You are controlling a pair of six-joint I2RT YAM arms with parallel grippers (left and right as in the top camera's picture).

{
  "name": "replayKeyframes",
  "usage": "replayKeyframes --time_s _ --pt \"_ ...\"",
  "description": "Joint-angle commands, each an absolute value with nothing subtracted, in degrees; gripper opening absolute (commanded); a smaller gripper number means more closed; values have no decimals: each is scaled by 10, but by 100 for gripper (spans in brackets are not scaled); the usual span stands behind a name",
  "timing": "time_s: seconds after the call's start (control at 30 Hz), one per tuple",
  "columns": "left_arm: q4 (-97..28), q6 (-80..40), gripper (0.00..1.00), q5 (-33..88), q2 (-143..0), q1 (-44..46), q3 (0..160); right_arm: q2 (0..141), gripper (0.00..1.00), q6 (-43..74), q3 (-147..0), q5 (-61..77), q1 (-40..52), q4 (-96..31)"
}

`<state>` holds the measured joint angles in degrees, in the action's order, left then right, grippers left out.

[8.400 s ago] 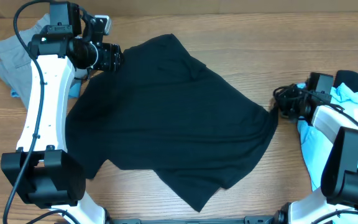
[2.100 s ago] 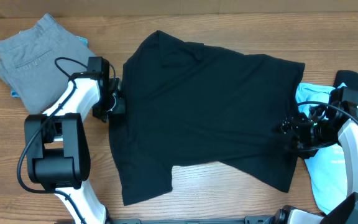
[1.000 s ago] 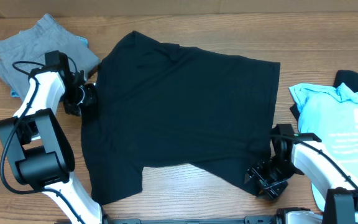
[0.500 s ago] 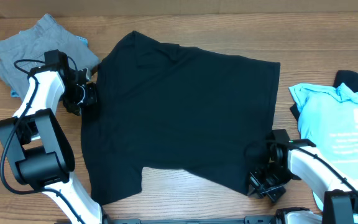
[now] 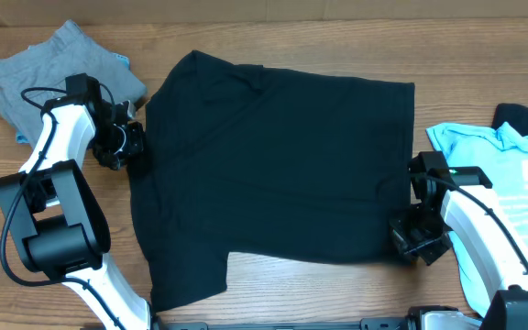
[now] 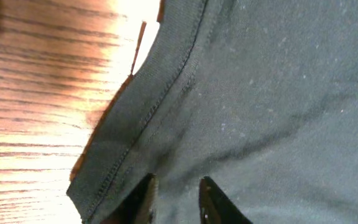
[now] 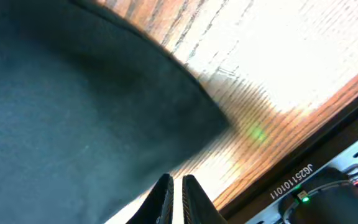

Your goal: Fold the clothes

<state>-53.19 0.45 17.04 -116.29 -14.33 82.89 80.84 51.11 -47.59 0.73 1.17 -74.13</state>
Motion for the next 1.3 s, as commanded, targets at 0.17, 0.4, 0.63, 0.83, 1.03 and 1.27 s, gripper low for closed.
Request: replayKeyframes --time_s 0.17,0.4,0.63,0.83,1.03,1.27 --pt "-582 39 36 221 -1171 -141 863 803 10 510 -484 -10 9 -735" --pt "-736 58 38 199 -1160 -139 977 803 19 462 -483 51 10 -697" --pt "-773 44 42 164 -1065 -135 992 802 19 422 -484 104 10 -659" --pt "-816 -9 63 106 -985 -135 992 802 19 412 -484 109 10 -656" --pt "-839 -66 64 48 -955 -135 951 802 18 400 -484 133 10 -645" --pt "-801 -119 63 6 -955 -136 815 773 18 381 -484 162 9 -630"
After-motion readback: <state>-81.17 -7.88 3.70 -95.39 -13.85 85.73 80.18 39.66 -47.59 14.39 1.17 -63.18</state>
